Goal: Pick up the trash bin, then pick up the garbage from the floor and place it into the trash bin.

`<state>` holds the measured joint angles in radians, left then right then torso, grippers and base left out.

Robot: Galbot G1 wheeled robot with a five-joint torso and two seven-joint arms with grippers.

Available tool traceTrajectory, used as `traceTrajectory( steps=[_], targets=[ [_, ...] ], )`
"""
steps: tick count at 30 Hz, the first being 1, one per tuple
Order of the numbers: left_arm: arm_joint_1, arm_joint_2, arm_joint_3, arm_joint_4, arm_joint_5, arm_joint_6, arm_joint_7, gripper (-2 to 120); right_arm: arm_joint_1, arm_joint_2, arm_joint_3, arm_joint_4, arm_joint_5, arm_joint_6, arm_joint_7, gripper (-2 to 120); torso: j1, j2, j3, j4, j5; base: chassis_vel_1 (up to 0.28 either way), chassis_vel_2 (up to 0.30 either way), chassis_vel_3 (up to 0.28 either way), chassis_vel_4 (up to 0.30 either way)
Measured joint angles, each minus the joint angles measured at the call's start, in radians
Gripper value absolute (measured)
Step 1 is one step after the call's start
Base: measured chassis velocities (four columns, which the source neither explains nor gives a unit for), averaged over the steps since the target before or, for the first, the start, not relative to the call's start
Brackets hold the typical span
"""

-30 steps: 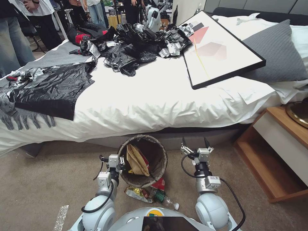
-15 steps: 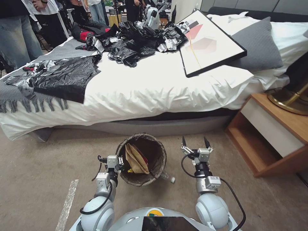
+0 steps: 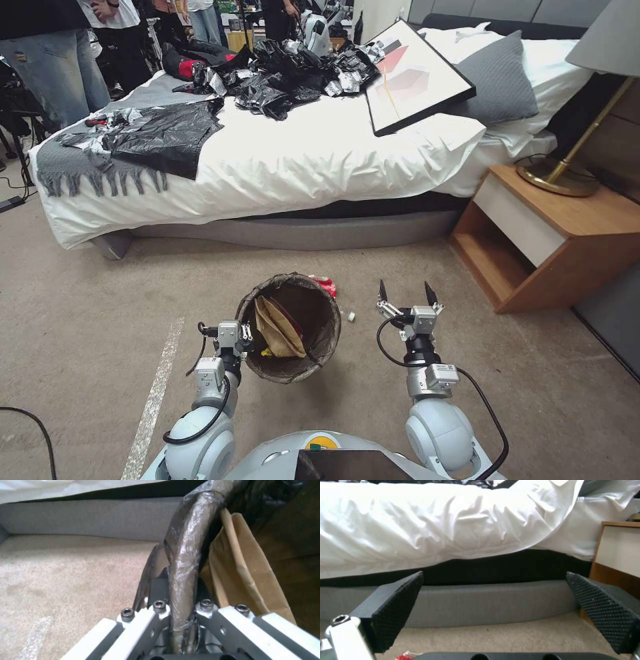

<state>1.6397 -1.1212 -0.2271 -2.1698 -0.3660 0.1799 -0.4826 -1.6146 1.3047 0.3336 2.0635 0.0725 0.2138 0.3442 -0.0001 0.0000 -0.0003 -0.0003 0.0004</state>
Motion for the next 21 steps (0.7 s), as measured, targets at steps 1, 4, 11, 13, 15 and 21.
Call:
traceTrajectory(
  steps=[1, 4, 11, 13, 15, 21],
  targets=[
    [0.0, 0.0, -0.004, 0.0, 0.0, -0.003, -0.002, 0, 0.003, 0.0, 0.0, -0.002, -0.001, 0.002, 0.0, 100, 0.0, 0.0, 0.0, 0.0, -0.0001, 0.0, 0.0, 0.0, 0.0],
    [-0.001, -0.001, -0.007, 0.0, -0.001, -0.004, -0.004, 0, 0.01, -0.003, 0.0, -0.005, -0.001, 0.001, -0.001, 100, 0.0, 0.0, 0.0, 0.0002, -0.0001, -0.05, 0.01, 0.061, -0.057],
    [-0.005, -0.005, -0.006, 0.001, -0.004, -0.005, -0.008, 0, 0.013, -0.002, 0.0, -0.004, -0.001, -0.004, 0.0, 100, 0.0, 0.0, 0.001, 0.0005, -0.0003, -0.018, 0.027, 0.024, -0.019],
    [-0.007, -0.007, 0.002, 0.005, -0.004, -0.005, -0.007, 0, 0.006, 0.0, 0.0, -0.004, -0.003, -0.003, 0.0, 100, 0.0, 0.0, 0.0, 0.0002, -0.0004, 0.0, 0.0, 0.0, 0.0],
    [-0.009, -0.008, 0.004, 0.006, -0.004, -0.005, -0.007, 0, 0.006, 0.001, 0.001, -0.004, -0.005, -0.003, 0.002, 100, 0.0, 0.0, 0.0, 0.0003, -0.0004, 0.0, 0.0, 0.0, 0.0],
    [-0.012, -0.008, 0.014, 0.008, 0.0, -0.004, -0.007, 0, 0.013, -0.001, 0.003, -0.008, -0.014, -0.01, 0.01, 100, 0.0, 0.0, 0.0, 0.0002, -0.0004, 0.0, 0.0, 0.0, 0.0]
  ],
)
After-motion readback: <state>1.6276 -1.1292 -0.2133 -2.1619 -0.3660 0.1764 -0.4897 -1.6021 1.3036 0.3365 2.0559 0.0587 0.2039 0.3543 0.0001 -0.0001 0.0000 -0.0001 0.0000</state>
